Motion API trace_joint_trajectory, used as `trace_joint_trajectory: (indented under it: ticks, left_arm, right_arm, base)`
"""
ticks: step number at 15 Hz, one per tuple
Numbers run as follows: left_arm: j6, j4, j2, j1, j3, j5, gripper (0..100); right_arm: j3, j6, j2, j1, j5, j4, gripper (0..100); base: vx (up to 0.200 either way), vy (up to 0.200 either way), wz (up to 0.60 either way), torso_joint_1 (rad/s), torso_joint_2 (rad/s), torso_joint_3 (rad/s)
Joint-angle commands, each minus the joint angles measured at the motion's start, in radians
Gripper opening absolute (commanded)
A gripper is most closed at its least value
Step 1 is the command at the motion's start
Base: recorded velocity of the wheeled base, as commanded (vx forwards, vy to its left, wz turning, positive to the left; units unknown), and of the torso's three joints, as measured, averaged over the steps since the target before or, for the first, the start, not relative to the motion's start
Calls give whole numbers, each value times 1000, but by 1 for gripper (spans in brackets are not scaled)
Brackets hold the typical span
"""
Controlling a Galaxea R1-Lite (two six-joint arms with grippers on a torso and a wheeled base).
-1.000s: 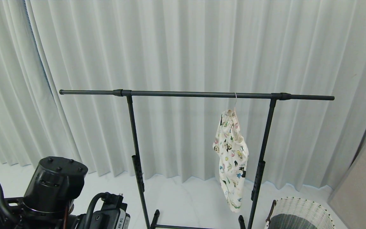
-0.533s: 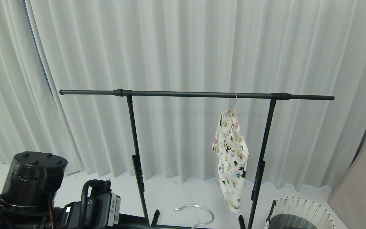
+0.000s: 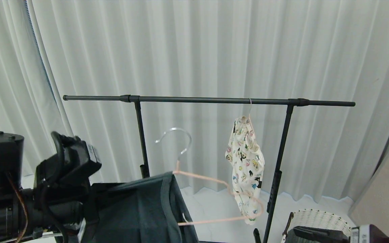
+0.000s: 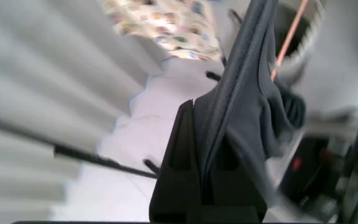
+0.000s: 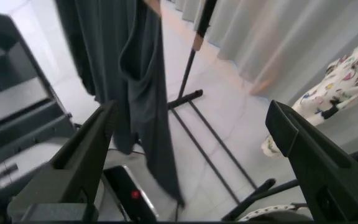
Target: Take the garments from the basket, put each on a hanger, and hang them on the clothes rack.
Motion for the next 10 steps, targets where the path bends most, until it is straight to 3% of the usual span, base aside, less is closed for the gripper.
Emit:
trace_joint_trajectory:
  ticks: [1, 3, 7, 10]
  left_arm:
    - [-116, -1, -52, -75, -79, 94, 0]
    - [-176, -1, -55, -113, -121, 170, 0]
    - [-175, -1, -70, -124, -141, 180, 0]
    - [-178, -1, -70, -140, -153, 200, 0]
  right_arm:
    - [-129, 56, 184, -34, -4, -2, 100]
    - [-233, 64, 295, -60, -15, -2, 100]
    - [-411, 66, 466, -94, -24, 0, 100]
    - [-480, 72, 551, -100, -58, 1, 100]
  base:
    - [0, 0, 0, 0, 0, 0]
    - [0, 0, 0, 0, 0, 0]
    - [0, 0, 0, 0, 0, 0]
    - [0, 0, 0, 0, 0, 0]
